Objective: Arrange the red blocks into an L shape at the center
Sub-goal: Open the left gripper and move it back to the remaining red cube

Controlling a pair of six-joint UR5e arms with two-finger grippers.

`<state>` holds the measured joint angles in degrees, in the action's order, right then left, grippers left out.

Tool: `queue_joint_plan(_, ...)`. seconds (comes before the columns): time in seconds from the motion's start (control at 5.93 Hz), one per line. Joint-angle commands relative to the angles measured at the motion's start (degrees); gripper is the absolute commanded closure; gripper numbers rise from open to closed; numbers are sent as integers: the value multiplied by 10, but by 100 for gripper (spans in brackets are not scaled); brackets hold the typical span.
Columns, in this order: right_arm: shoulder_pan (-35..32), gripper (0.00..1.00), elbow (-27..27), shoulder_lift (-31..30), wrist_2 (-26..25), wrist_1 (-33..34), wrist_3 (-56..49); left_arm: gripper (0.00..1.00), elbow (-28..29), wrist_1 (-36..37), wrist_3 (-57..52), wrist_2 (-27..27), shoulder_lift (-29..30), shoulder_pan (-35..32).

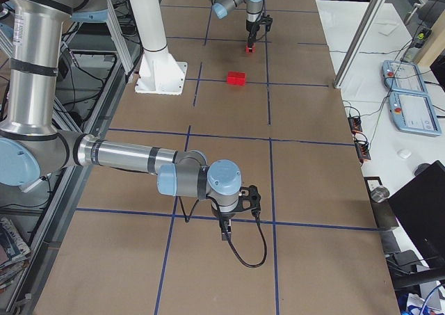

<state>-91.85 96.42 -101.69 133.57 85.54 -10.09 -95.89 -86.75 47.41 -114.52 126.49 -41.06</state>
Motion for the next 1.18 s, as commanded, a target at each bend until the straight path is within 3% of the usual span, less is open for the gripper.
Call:
queue_joint_plan(0.0, 0, 0, 0, 0, 1, 0, 1, 0, -12, -53, -54, -26, -82, -46)
queue_joint_plan(1.01, 1, 0, 0, 0, 1, 1, 1, 0, 32, -67, -42, -25, -88, -3)
